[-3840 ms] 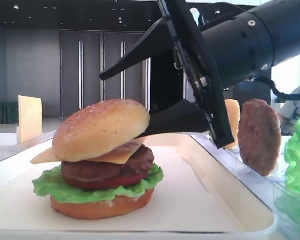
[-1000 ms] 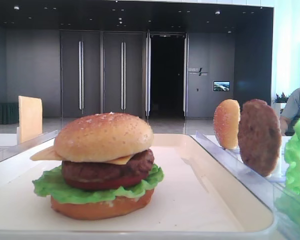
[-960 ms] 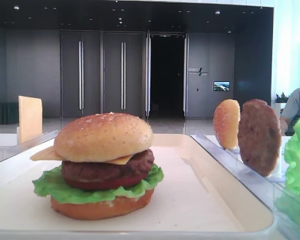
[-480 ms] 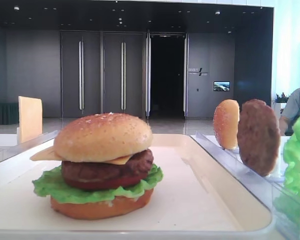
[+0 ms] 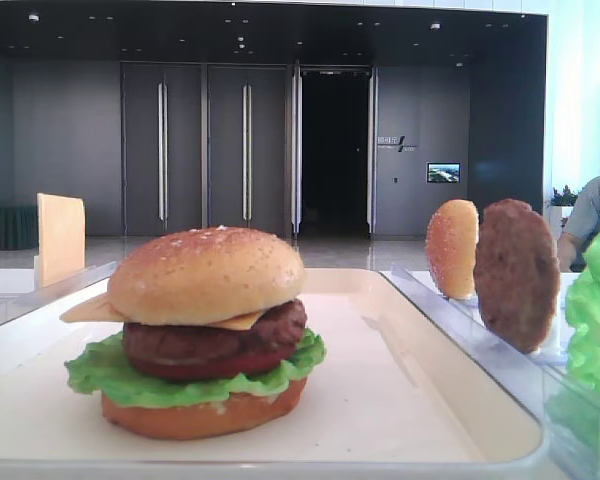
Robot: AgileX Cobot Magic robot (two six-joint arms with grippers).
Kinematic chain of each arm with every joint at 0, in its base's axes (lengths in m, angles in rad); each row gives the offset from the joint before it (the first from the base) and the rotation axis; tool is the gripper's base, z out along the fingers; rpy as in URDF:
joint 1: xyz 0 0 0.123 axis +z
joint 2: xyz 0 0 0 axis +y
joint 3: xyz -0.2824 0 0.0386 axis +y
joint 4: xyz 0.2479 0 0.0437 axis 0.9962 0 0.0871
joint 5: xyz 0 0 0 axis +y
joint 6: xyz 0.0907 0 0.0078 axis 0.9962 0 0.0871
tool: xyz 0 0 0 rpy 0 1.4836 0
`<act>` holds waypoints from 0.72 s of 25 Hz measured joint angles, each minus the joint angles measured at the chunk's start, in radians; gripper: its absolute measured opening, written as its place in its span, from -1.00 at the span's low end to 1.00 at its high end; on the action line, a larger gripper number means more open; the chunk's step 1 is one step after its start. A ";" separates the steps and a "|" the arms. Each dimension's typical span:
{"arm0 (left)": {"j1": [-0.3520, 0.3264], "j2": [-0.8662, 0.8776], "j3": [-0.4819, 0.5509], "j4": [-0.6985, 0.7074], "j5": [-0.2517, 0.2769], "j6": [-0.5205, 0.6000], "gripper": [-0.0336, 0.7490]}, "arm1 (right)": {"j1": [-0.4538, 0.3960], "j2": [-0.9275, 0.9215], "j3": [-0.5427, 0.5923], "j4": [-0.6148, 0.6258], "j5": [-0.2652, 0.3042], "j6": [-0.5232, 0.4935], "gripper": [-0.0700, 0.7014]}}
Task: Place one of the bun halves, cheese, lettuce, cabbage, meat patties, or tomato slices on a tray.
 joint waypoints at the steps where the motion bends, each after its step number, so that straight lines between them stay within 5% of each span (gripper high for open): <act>1: 0.000 0.000 0.000 0.000 0.000 0.000 -0.19 | 0.000 -0.038 0.022 0.000 0.008 0.007 0.19; 18: 0.000 0.000 0.000 0.000 0.000 0.000 -0.19 | 0.000 -0.403 0.088 0.000 0.020 0.013 0.19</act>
